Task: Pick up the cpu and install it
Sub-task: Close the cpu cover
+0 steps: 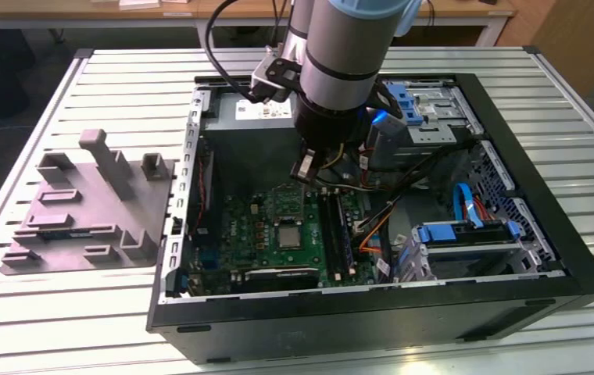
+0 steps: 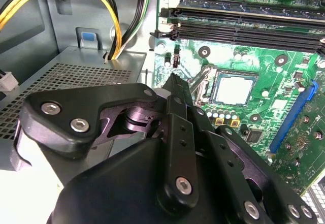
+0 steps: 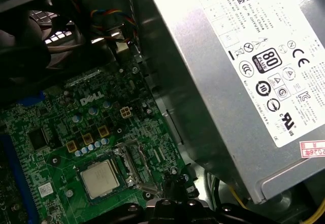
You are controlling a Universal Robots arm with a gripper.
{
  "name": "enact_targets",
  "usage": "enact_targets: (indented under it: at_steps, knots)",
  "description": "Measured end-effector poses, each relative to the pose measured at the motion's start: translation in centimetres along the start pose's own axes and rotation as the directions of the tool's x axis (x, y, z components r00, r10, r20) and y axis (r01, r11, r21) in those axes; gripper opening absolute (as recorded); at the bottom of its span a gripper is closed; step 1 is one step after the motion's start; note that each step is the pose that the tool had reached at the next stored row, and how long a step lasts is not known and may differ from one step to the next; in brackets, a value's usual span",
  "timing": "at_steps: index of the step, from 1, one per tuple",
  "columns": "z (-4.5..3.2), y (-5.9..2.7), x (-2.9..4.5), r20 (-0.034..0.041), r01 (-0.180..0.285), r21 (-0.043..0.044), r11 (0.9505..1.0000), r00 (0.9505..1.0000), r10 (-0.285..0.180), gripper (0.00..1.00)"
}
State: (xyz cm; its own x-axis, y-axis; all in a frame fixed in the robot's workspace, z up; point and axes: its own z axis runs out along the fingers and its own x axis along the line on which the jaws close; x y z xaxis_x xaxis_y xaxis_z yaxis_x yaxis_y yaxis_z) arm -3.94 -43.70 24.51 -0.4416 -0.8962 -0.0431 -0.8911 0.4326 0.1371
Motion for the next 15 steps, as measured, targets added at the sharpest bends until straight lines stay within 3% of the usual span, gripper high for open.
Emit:
enact_targets:
  at_steps: [15]
  knots:
    - [-0.26,0.04,-0.01,-0.0010,0.012,-0.0008,0.9999,0.9999,-0.012,0.11]
